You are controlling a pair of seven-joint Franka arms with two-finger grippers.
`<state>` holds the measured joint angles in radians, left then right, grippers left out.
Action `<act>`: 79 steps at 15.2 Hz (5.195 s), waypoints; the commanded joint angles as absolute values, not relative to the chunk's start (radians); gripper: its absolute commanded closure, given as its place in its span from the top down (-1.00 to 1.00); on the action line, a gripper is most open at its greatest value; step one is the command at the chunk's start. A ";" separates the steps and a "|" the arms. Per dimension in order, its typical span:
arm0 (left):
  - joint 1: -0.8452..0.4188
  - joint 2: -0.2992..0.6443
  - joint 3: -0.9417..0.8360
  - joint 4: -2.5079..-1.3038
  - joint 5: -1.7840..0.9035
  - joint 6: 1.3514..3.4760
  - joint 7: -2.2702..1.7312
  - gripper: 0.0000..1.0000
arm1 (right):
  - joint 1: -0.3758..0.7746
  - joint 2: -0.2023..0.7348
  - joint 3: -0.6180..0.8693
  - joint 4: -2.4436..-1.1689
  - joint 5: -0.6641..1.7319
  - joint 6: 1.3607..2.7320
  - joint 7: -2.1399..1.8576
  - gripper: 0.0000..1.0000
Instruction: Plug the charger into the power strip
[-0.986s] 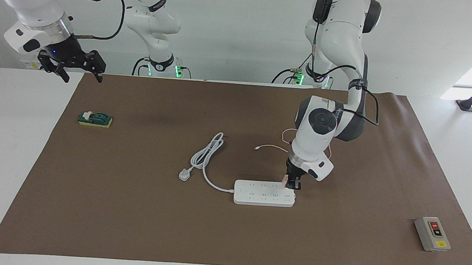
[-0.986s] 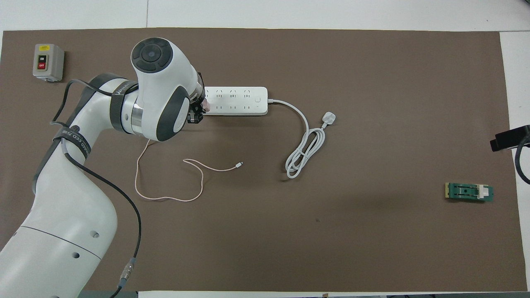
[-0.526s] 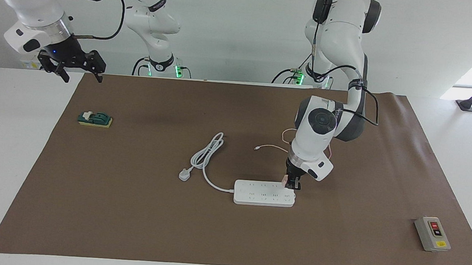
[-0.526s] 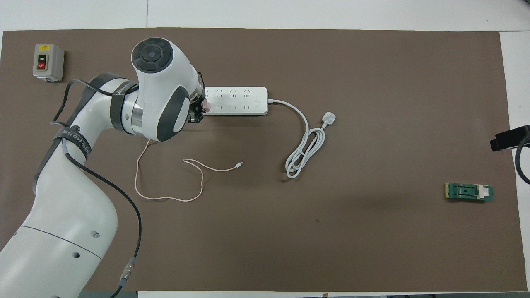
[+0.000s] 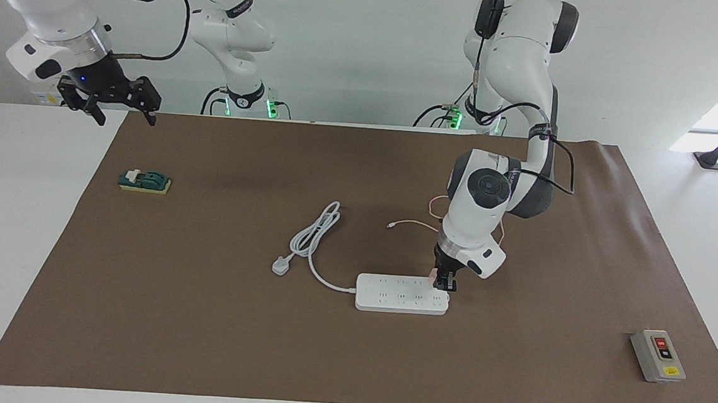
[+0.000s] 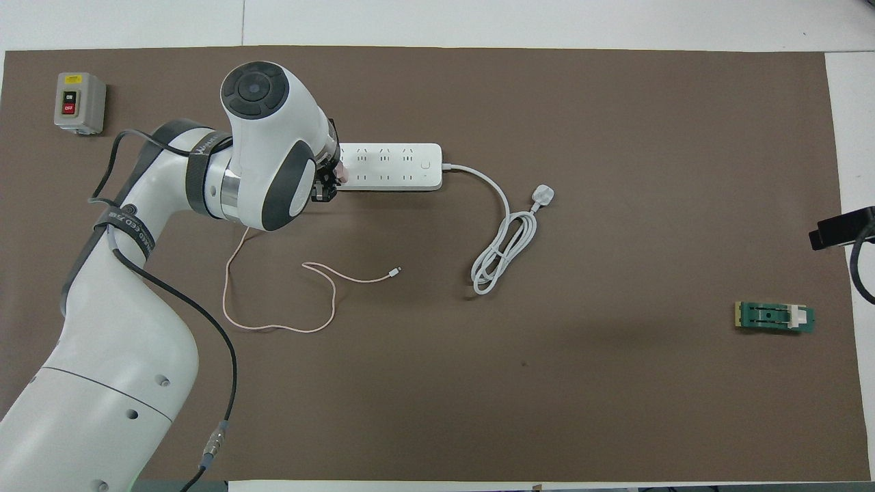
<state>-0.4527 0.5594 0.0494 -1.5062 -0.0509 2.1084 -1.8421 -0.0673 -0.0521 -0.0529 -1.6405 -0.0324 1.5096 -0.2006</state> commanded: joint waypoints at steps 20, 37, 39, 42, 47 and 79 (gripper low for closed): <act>-0.472 0.635 0.054 -1.445 -0.054 2.065 -1.810 -1.00 | -0.078 -0.048 -0.043 -1.626 -0.052 1.486 -0.192 1.00; -0.446 0.539 0.060 -1.433 -0.064 2.031 -1.792 1.00 | -0.077 -0.048 -0.043 -1.628 -0.051 1.486 -0.192 1.00; -0.431 0.506 0.060 -1.439 -0.064 2.022 -1.790 1.00 | -0.077 -0.048 -0.043 -1.626 -0.051 1.486 -0.192 1.00; -0.411 0.445 0.061 -1.439 -0.063 1.964 -1.734 1.00 | -0.077 -0.048 -0.043 -1.626 -0.051 1.486 -0.190 1.00; -0.324 0.324 0.061 -1.437 -0.063 1.879 -1.458 1.00 | -0.077 -0.048 -0.043 -1.626 -0.051 1.486 -0.190 1.00; -0.084 -0.049 0.057 -1.612 -0.012 1.439 -0.096 1.00 | -0.078 -0.048 -0.043 -1.626 -0.051 1.486 -0.190 1.00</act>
<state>-0.0514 -0.0177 0.0386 -1.5701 -0.0316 1.4481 -0.0866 -0.0676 -0.0521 -0.0528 -1.6405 -0.0324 1.5096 -0.2006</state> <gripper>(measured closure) 0.000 0.000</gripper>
